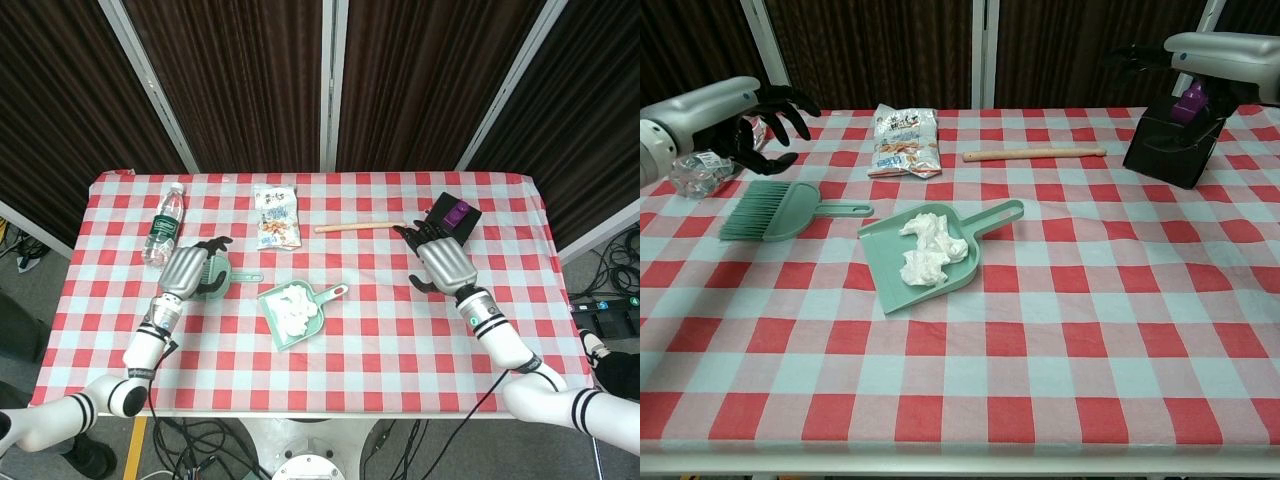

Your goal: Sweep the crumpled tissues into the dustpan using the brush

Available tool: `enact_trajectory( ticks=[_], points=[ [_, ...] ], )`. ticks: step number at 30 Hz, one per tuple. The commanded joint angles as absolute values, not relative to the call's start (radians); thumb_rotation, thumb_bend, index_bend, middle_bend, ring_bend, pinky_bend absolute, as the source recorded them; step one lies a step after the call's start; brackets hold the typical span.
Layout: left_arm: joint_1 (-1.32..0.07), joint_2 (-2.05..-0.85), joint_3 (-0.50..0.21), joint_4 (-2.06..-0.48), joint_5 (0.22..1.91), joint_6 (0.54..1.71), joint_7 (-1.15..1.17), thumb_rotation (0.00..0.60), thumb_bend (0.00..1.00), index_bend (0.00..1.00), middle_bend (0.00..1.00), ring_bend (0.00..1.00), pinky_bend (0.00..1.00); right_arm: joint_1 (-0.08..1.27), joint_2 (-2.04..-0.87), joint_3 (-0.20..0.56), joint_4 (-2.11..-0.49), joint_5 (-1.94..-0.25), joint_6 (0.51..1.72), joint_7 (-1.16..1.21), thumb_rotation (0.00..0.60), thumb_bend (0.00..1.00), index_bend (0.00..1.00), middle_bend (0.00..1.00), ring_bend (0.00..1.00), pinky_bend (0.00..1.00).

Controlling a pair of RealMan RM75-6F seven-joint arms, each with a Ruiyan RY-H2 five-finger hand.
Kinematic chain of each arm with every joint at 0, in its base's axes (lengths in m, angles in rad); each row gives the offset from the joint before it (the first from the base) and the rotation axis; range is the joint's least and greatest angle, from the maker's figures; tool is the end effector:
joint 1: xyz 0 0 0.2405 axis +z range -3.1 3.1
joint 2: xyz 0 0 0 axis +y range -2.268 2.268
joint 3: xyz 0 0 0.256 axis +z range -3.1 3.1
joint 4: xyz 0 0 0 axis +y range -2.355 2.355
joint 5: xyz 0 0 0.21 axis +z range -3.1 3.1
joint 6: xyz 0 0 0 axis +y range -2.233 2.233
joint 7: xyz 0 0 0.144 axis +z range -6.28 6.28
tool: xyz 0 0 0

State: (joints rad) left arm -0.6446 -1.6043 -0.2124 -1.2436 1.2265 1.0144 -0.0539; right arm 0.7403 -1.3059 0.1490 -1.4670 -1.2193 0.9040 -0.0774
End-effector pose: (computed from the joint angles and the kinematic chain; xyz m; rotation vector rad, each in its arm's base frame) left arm -0.2029 0.3612 0.0001 -1.6035 -1.1462 -1.1033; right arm -0.1849 -0.3702 0.0610 1.8437 -0.9331 0.9162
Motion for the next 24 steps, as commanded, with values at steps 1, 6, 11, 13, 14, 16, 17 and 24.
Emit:
enact_trajectory(
  ticks=[1, 6, 11, 13, 14, 16, 17, 24],
  points=[
    [-0.590, -1.517, -0.208, -1.341, 1.262, 1.089, -0.089, 0.600, 0.41, 0.19, 0.29, 0.33, 0.64, 0.704, -1.263, 0.134, -1.482, -1.249, 0.938, -0.051, 0.600, 0.25, 0.00, 0.15, 0.00, 0.05],
    [-0.495, -1.389, -0.193, -1.402, 1.281, 1.202, -0.101, 0.600, 0.41, 0.20, 0.29, 0.29, 0.52, 0.625, -1.165, 0.105, -1.513, -1.279, 1.009, -0.021, 0.600, 0.28, 0.00, 0.18, 0.02, 0.07],
    [-0.405, -1.286, -0.131, -1.373, 1.271, 1.268, 0.043, 0.600, 0.40, 0.23, 0.27, 0.21, 0.30, 0.512, -1.084, 0.076, -1.539, -1.311, 1.143, 0.007, 0.600, 0.32, 0.00, 0.18, 0.03, 0.09],
    [-0.370, -1.268, -0.115, -1.365, 1.262, 1.299, 0.083, 0.600, 0.40, 0.24, 0.25, 0.19, 0.27, 0.468, -1.066, 0.065, -1.547, -1.325, 1.195, 0.031, 0.600, 0.32, 0.01, 0.18, 0.03, 0.09],
    [-0.352, -1.258, -0.107, -1.367, 1.257, 1.310, 0.090, 0.600, 0.40, 0.24, 0.25, 0.19, 0.26, 0.446, -1.059, 0.060, -1.550, -1.332, 1.221, 0.042, 0.600, 0.33, 0.01, 0.19, 0.03, 0.09],
    [-0.308, -1.235, -0.091, -1.379, 1.242, 1.335, 0.094, 0.600, 0.39, 0.24, 0.25, 0.19, 0.26, 0.394, -1.048, 0.046, -1.557, -1.351, 1.284, 0.064, 0.600, 0.33, 0.02, 0.19, 0.03, 0.09],
    [-0.290, -1.223, -0.084, -1.389, 1.238, 1.346, 0.090, 0.600, 0.39, 0.24, 0.25, 0.19, 0.26, 0.372, -1.046, 0.040, -1.560, -1.358, 1.312, 0.071, 0.600, 0.33, 0.02, 0.19, 0.03, 0.09],
    [-0.142, -1.175, -0.034, -1.502, 1.236, 1.484, 0.099, 0.600, 0.36, 0.24, 0.25, 0.19, 0.26, 0.222, -1.059, 0.000, -1.569, -1.405, 1.476, 0.123, 0.600, 0.33, 0.03, 0.19, 0.03, 0.07]
  ],
)
